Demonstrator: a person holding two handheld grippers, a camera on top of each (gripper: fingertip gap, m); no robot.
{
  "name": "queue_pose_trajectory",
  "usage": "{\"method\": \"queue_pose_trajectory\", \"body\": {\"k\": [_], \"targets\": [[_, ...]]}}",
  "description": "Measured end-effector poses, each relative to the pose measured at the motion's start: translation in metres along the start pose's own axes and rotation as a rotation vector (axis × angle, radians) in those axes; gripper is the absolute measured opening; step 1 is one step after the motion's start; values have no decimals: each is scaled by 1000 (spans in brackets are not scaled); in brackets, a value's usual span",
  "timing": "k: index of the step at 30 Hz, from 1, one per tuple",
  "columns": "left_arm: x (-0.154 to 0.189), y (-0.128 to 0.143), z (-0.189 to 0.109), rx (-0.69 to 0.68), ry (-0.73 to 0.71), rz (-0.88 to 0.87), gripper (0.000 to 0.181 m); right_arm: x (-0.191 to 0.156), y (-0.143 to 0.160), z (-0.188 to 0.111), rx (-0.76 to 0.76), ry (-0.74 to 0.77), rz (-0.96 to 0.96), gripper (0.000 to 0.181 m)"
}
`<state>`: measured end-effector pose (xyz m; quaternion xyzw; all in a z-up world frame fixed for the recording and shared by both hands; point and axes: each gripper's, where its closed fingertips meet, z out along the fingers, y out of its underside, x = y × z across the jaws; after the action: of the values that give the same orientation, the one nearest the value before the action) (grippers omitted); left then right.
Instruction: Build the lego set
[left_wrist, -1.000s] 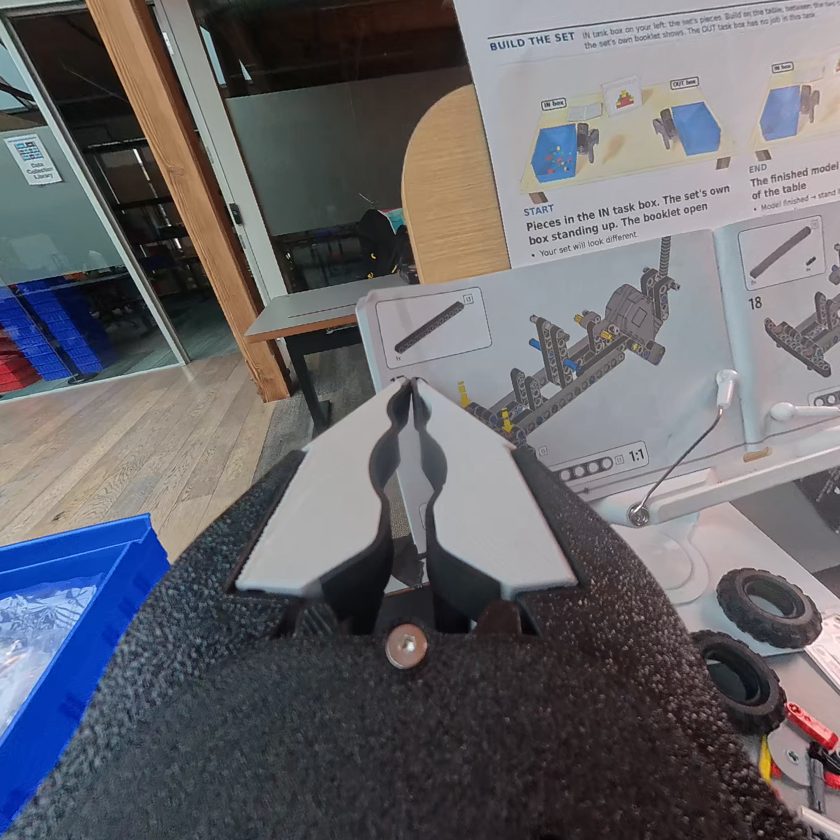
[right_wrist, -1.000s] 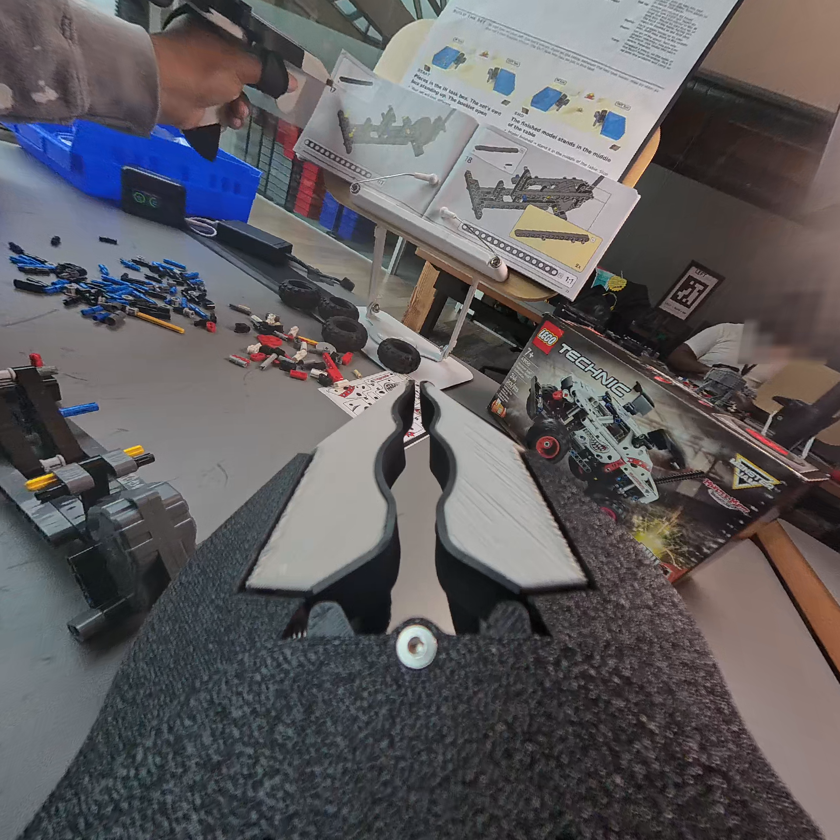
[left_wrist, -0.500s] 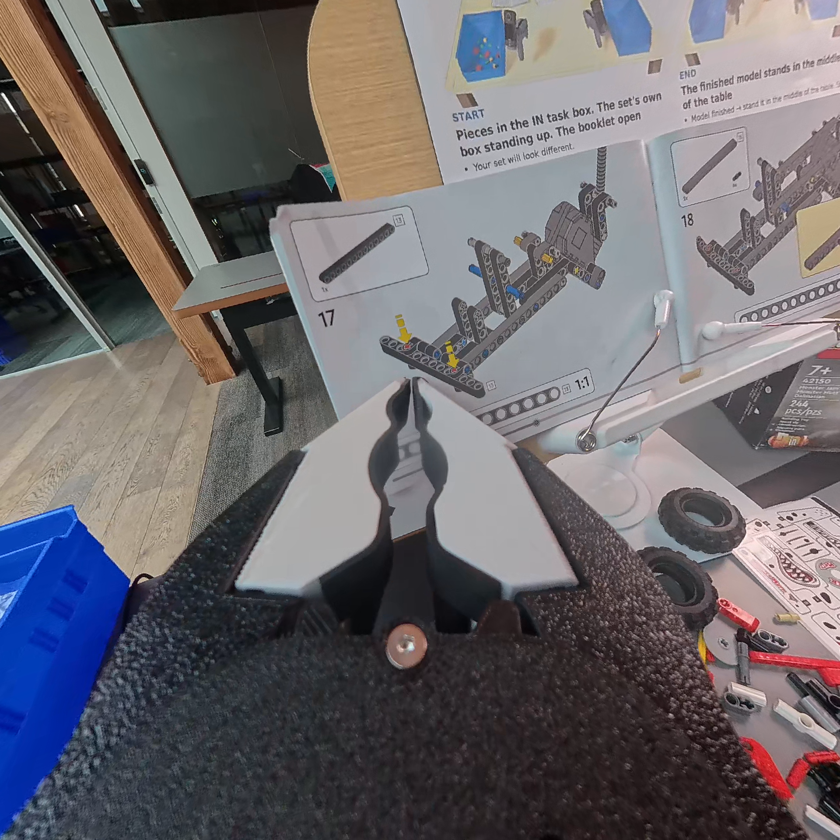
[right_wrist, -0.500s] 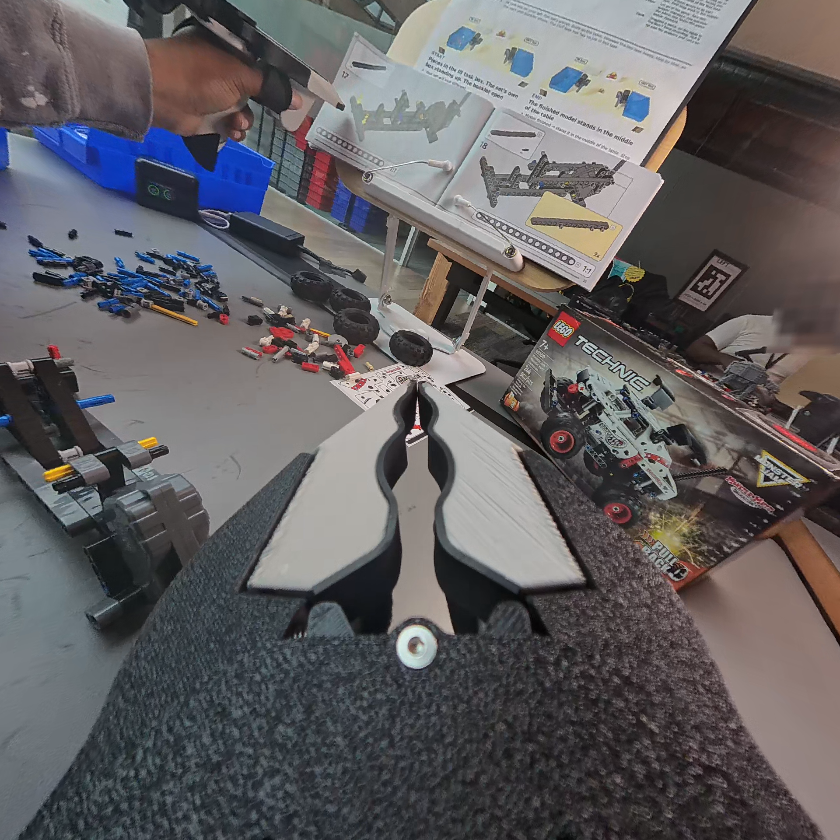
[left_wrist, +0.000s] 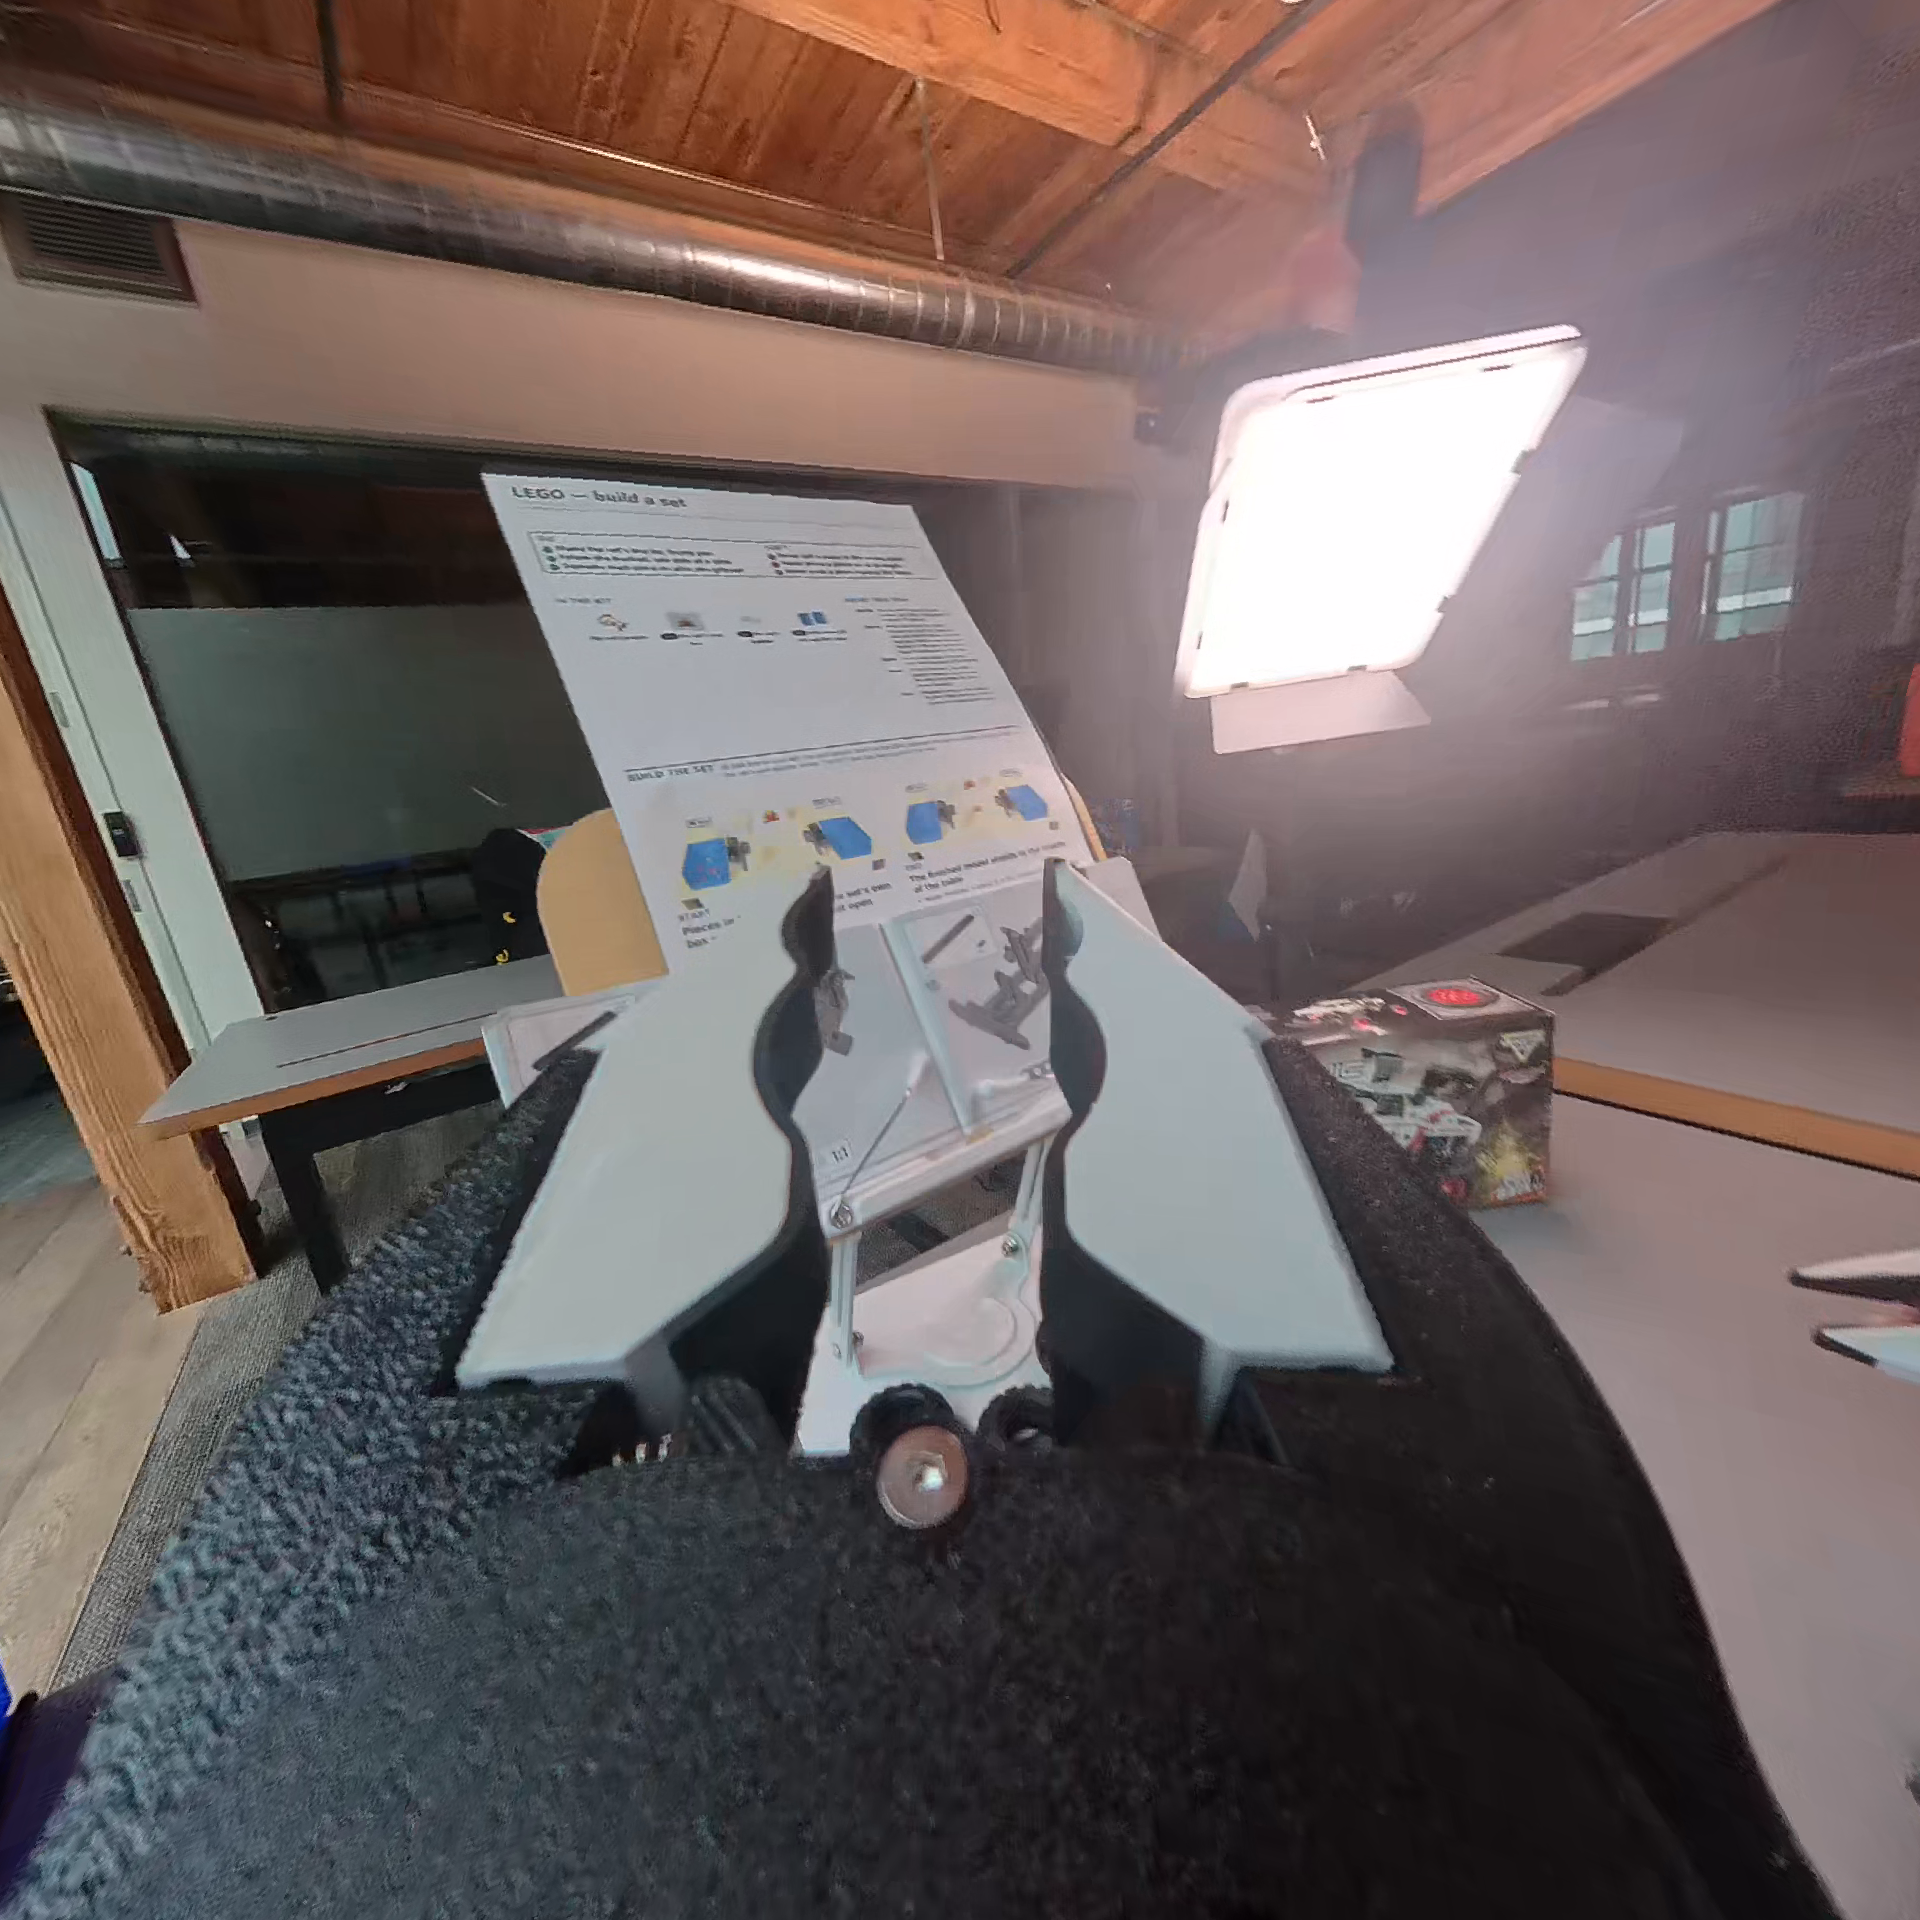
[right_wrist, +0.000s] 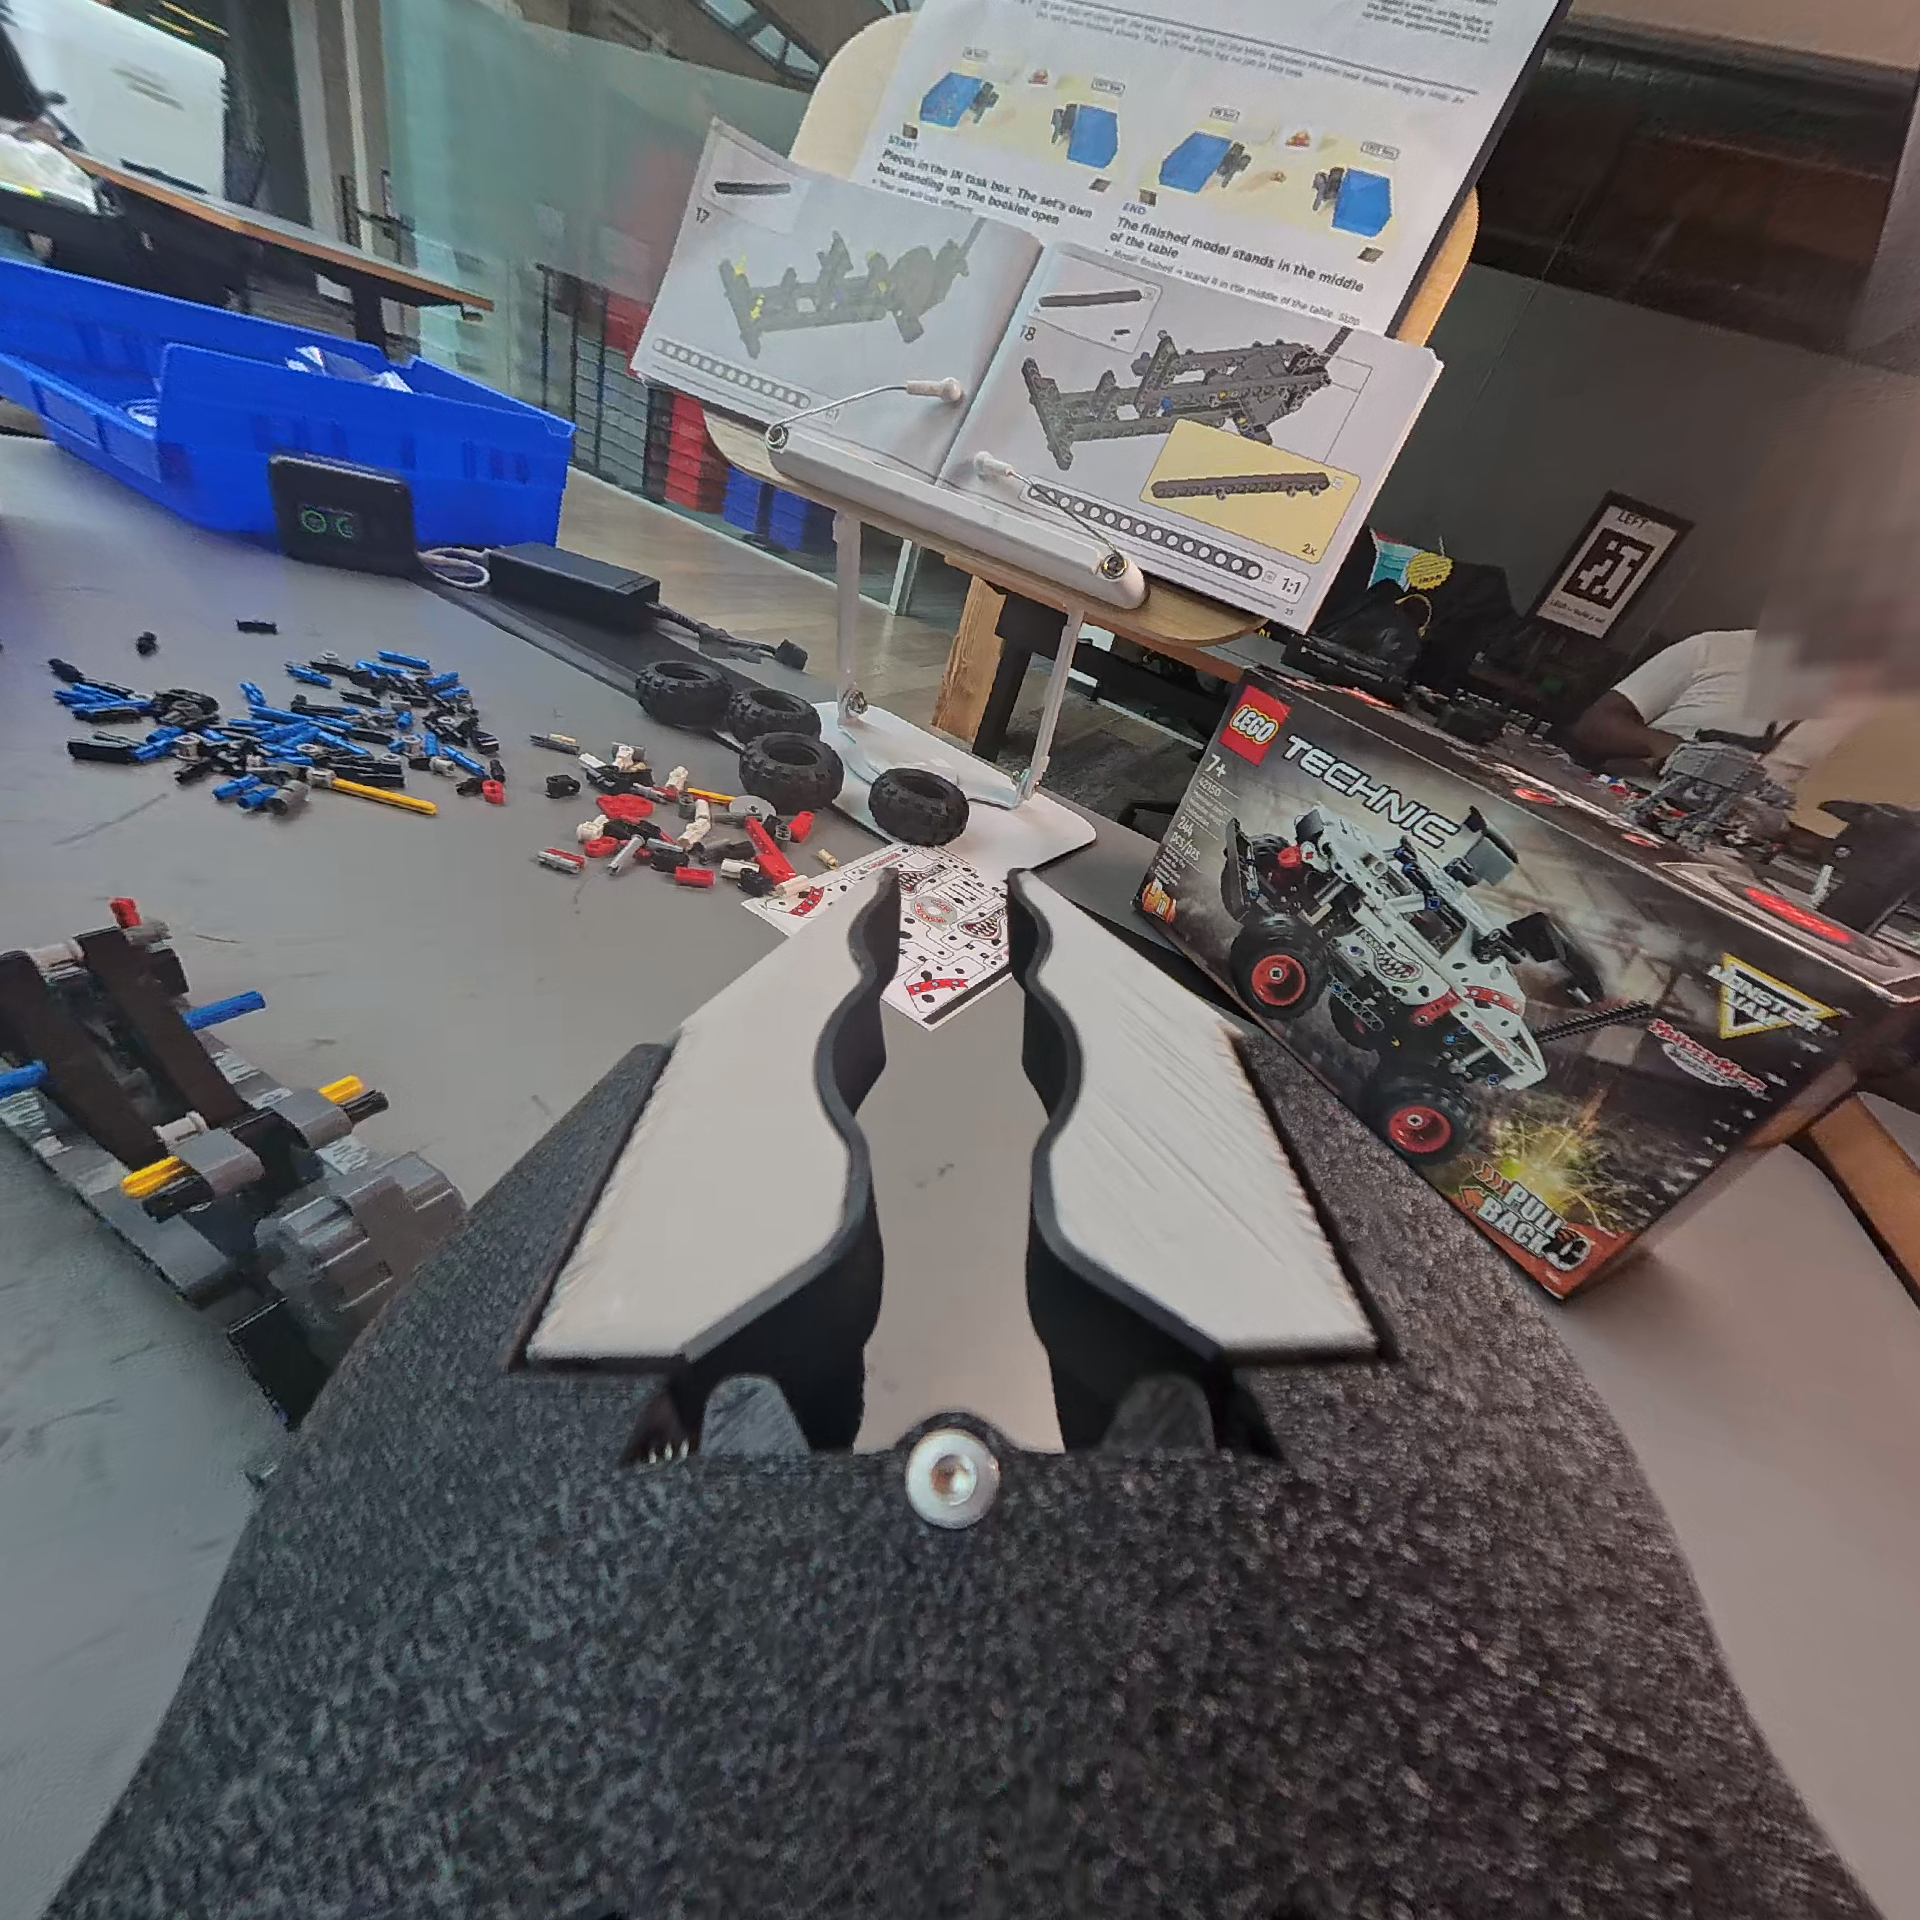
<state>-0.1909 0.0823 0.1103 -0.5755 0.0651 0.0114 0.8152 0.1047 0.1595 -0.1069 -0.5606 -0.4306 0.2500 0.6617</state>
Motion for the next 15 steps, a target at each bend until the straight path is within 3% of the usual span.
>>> {"method": "queue_pose_trajectory", "body": {"k": [4,8,12,15], "targets": [[38,15,-57,-66,64,20,42,-11,1,1,-4,-37,-8,13],[53,38,-113,-170,93,-34,40,-21,0,1,-4,-62,-20,10],[49,51,-173,-221,25,-53,33,-29,1,2,-4,-76,-50,10],[40,52,-215,-174,-75,-128,25,-33,2,4,-5,-84,-57,10]]}}
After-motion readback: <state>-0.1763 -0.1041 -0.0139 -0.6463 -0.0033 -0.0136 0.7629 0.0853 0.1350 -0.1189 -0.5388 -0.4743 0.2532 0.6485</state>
